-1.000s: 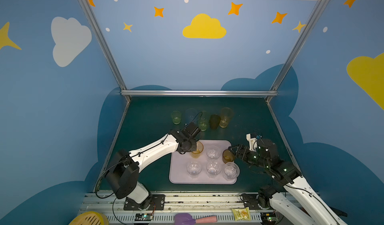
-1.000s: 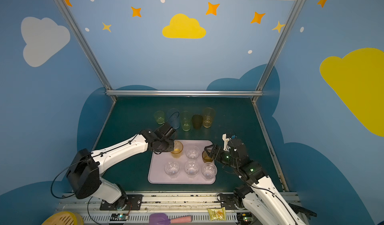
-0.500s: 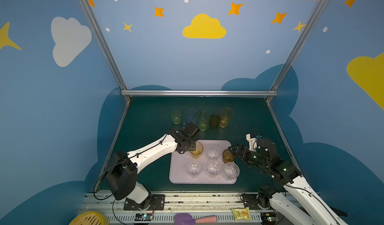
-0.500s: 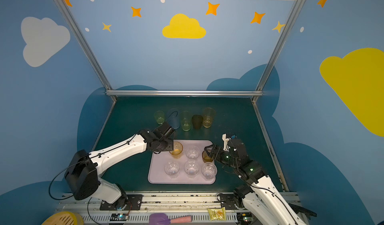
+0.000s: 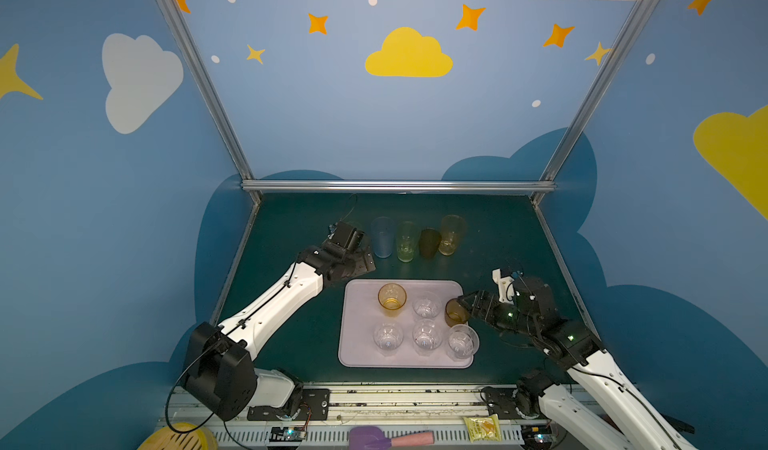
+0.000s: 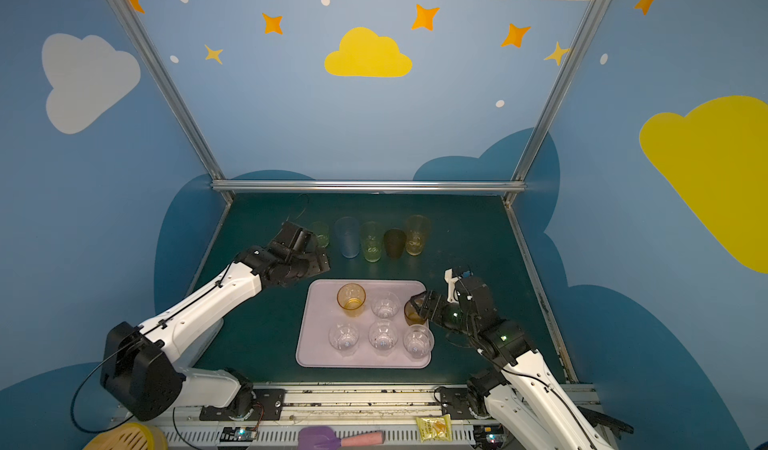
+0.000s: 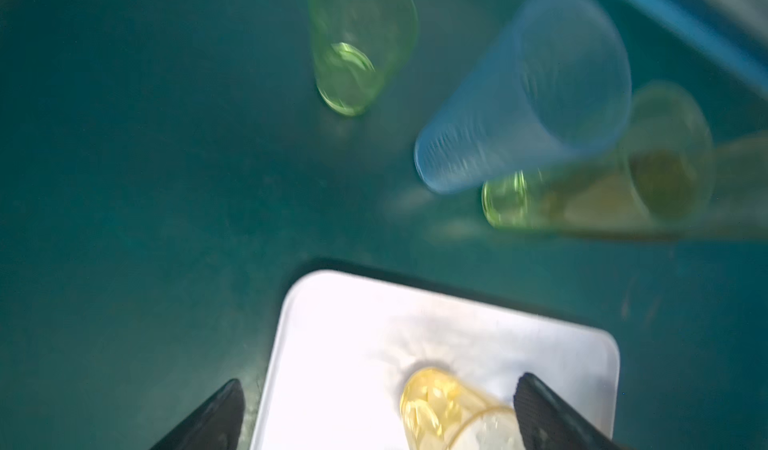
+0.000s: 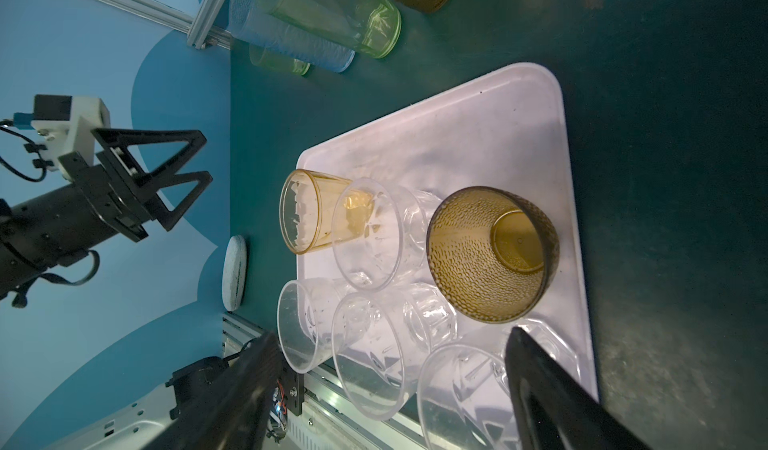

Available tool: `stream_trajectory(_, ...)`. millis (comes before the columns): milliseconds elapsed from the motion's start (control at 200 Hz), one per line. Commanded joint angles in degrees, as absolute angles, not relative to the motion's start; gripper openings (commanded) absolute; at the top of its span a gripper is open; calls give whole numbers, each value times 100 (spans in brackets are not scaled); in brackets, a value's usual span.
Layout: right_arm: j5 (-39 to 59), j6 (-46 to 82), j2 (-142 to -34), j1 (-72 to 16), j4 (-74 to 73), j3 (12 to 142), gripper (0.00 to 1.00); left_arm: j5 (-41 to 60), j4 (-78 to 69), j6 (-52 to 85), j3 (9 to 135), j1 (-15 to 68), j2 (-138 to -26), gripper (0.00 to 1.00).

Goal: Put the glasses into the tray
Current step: 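Open the left gripper and raise it back toward the glass row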

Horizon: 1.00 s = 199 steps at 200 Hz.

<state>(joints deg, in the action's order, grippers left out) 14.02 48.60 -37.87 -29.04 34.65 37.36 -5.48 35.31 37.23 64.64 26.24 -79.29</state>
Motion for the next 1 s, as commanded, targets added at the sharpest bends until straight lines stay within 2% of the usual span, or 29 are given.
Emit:
stream_trajectory(0,1414,4659,-3749,-2876,3694,3999,84,-580,3243,3621,6517,2240,-7872,100)
stream_trajectory(175,1485,4557,-3742,-2860,3754,4071,84,-502,3094,3546,6781,1623,-8226,100)
stream_trajectory(366,1422,4310,-3885,-2840,4055,4313,84,-337,3085,3496,7173,1302,-8820,100)
stream_trajectory(511,1356,4208,-3992,-2831,4055,4325,84,-316,3342,3409,7714,1233,-9385,94)
stream_trajectory(726,1224,4038,-4352,-2760,4034,4484,84,-298,3606,3275,8377,1163,-10093,81)
stream_trajectory(991,1239,3860,-4874,-2651,3899,4687,84,-293,3861,2999,8908,1083,-10555,76)
